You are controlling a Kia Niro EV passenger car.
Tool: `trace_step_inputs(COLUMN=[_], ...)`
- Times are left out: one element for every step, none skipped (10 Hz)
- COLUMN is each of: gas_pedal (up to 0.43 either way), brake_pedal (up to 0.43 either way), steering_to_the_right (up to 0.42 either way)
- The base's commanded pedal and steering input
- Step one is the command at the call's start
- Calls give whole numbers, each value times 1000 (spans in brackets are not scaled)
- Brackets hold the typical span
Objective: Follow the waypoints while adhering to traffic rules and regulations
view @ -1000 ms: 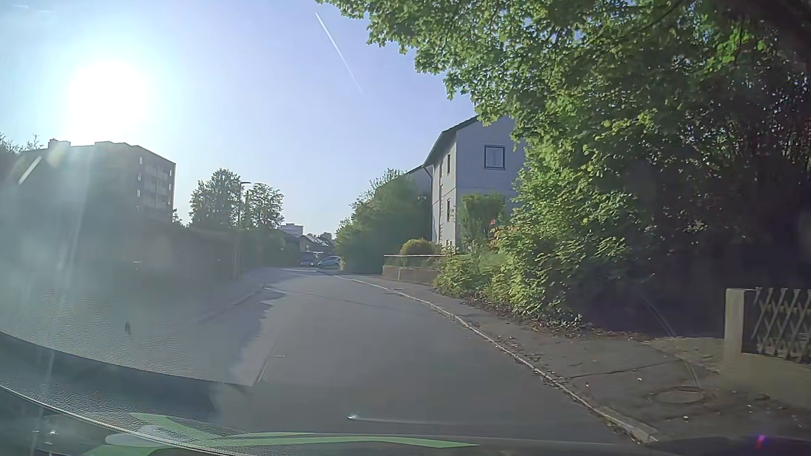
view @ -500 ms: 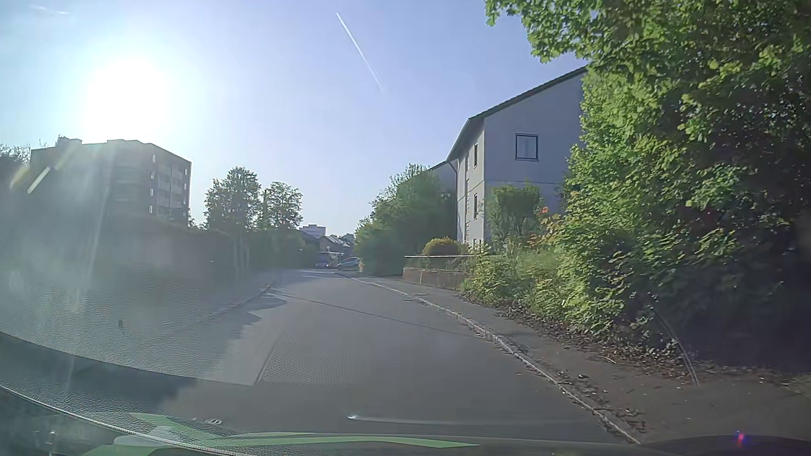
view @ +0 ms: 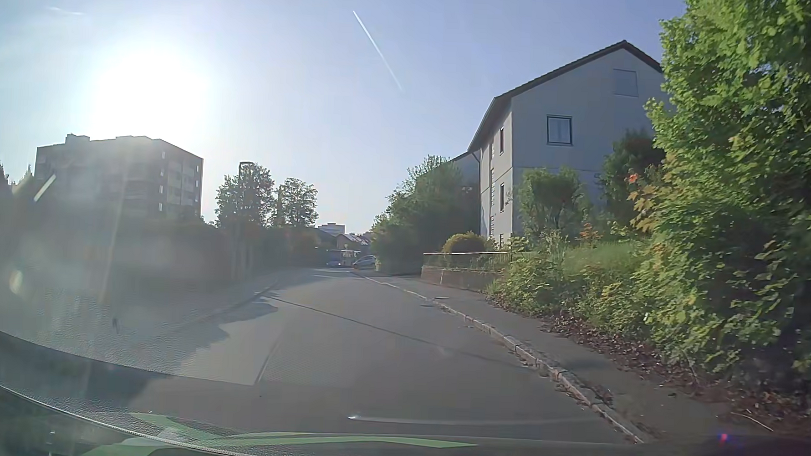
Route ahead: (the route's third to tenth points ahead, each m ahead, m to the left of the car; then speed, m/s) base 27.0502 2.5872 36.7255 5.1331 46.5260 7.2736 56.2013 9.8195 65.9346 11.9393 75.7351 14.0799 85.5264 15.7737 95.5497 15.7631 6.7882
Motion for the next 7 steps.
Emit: trace_step_inputs(gas_pedal=[67,67,67,67,67,67,67], brake_pedal=[0,0,0,0,0,0,0], steering_to_the_right=[-47,-46,-45,-42,-41,-41,-42])
